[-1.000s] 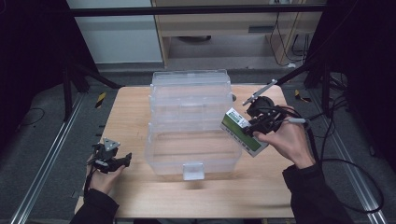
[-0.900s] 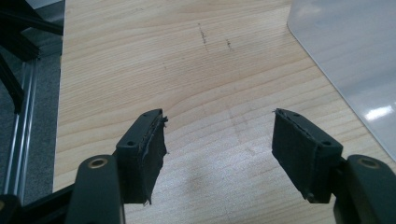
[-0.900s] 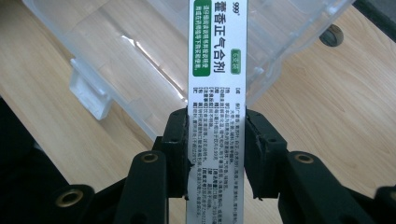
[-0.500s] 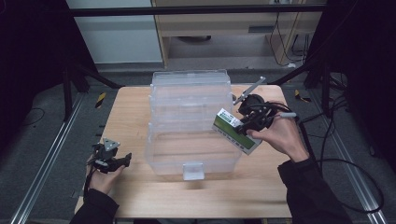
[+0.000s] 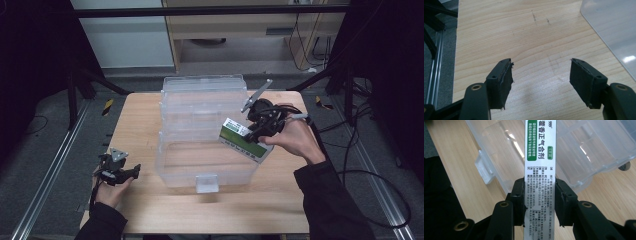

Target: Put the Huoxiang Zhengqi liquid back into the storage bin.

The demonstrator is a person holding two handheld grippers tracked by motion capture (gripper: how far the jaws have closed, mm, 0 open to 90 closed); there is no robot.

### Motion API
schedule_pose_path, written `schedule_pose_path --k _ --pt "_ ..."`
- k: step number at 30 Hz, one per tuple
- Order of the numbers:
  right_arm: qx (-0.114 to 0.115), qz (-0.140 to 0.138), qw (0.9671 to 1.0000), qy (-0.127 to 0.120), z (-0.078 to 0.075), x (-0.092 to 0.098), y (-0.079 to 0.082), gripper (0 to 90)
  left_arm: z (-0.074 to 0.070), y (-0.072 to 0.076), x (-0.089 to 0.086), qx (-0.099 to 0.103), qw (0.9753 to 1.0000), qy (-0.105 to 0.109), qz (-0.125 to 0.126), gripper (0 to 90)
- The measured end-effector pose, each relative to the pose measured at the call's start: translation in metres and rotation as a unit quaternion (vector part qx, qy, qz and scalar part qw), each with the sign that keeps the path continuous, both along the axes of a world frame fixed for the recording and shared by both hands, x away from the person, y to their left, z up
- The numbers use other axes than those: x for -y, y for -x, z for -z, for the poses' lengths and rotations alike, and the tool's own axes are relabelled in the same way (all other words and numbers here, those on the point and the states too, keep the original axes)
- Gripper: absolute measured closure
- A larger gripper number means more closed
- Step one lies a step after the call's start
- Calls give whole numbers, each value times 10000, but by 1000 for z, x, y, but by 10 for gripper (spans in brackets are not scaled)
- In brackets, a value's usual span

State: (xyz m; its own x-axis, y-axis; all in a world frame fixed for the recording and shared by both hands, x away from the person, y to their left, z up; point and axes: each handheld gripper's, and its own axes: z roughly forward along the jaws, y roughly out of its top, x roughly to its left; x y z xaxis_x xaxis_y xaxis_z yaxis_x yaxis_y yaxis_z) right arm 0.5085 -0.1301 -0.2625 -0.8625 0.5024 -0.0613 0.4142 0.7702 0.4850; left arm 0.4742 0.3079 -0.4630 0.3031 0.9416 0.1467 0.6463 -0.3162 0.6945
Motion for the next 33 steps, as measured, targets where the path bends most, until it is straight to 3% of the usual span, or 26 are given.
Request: schedule_pose_path --k 9,17,22,26,33 --pt "-92 -397 9991 -111 1 -5 -11 644 1 0 -1 -17 10000 5 -4 338" --pt "-112 -768 9970 1 5 -12 -19 643 2 -1 -1 -35 10000 -6 -4 338" --pt "-198 -1007 9947 -43 7 -16 -23 643 2 -1 -1 -42 10000 -11 -5 338" --pt "-252 -1325 9909 22 10 -21 -28 643 2 -1 -1 -31 10000 -1 -16 338" --pt "-294 -1506 9881 114 14 -27 -32 643 2 -1 -2 -32 10000 6 -20 338"
